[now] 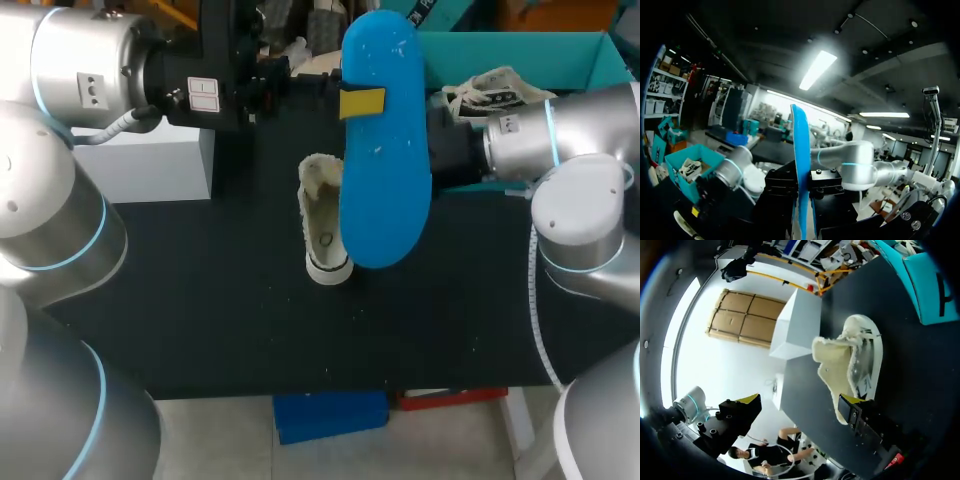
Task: Take the shoe out of the shoebox, open the shoe tongue, remove and reinsert the insole, then place the shoe into the shoebox
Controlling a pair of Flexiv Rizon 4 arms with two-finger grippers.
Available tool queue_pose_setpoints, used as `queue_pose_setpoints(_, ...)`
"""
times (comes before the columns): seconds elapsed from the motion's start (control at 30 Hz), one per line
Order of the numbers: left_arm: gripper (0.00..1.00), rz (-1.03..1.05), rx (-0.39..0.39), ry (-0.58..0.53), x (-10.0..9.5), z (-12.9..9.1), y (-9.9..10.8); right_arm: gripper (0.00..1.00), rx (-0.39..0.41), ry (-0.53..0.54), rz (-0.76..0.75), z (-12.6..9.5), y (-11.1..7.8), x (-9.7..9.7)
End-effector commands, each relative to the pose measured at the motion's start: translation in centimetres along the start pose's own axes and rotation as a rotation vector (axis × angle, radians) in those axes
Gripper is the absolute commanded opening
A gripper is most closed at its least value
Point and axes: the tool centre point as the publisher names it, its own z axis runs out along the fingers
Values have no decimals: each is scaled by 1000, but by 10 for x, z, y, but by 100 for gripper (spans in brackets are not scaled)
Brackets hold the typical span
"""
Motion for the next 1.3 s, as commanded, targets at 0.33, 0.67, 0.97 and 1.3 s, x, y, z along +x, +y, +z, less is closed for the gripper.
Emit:
queue_pose_setpoints(0.33,0,-1,-1,-3,0,1,1,100,-36,188,16,1,-8,0)
queue_pose_setpoints(0.67,0,-1,-1,-3,0,1,1,100,-62,207,25,3,-9,0)
queue_pose_setpoints(0.97,0,235,4,-44,-15,5,-3,100,-62,207,25,3,-9,0)
queue_pose_setpoints(1.3,0,383,47,14,-53,19,58,100,-62,207,25,3,-9,0)
